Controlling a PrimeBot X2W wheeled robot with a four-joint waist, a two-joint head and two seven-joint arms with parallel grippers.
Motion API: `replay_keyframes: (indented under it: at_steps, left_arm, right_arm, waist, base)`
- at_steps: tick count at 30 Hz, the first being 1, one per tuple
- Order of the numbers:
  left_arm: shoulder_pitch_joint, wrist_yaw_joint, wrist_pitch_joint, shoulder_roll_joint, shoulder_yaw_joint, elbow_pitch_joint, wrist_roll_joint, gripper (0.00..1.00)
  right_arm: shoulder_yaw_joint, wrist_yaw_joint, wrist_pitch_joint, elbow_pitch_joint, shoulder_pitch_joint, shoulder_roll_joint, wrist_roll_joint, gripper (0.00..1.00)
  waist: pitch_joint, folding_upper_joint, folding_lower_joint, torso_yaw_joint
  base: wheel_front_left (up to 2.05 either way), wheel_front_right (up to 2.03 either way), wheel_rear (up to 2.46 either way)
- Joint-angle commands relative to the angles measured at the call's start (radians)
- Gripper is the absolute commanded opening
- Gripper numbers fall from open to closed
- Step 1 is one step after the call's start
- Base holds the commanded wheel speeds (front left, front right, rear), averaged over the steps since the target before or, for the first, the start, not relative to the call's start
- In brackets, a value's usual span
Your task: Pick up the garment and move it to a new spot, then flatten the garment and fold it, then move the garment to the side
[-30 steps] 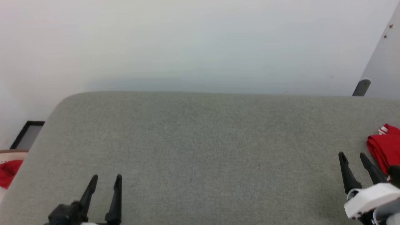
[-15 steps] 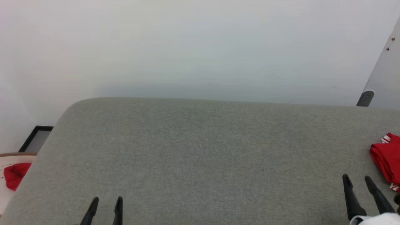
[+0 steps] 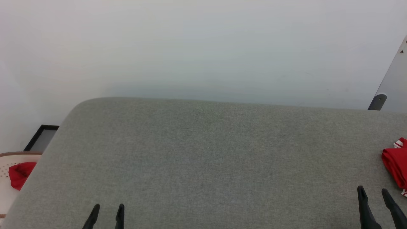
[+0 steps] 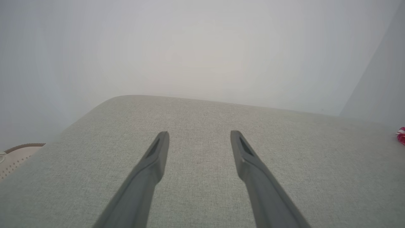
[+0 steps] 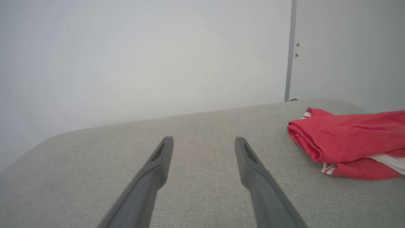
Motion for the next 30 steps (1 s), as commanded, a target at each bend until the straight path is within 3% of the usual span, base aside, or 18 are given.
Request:
replay_keyframes:
  at_steps: [1, 22, 23, 30]
  left_arm:
    - [-0.002, -0.002, -0.004, 0.001, -0.001, -0.003, -0.001, 1.00]
    - [-0.009, 0.002, -0.004, 0.001, 0.008, -0.018, -0.004, 1.00]
    - [-0.008, 0.000, 0.000, -0.002, 0.005, -0.010, -0.007, 0.00]
    - [-0.013, 0.000, 0.027, -0.021, 0.006, 0.029, -0.078, 0.00]
  right_arm:
    - [-0.005, -0.001, 0.006, -0.007, 0.017, 0.005, -0.004, 1.00]
    - [-0.001, -0.001, 0.025, -0.045, 0.029, 0.019, -0.013, 1.00]
    - [-0.005, 0.000, 0.026, -0.037, 0.020, 0.017, -0.008, 0.00]
    - [-0.007, 0.000, 0.039, 0.013, 0.011, 0.029, 0.060, 0.00]
  waist:
    - [0.002, 0.0000, 0.0000, 0.001]
    - [0.010, 0.0000, 0.0000, -0.001]
    - [0.010, 0.0000, 0.0000, -0.001]
    - [0.014, 0.0000, 0.0000, -0.003]
  base:
    - [0.00, 0.00, 0.00]
    - [0.00, 0.00, 0.00]
    - [0.00, 0.00, 0.00]
    - [0.00, 0.00, 0.00]
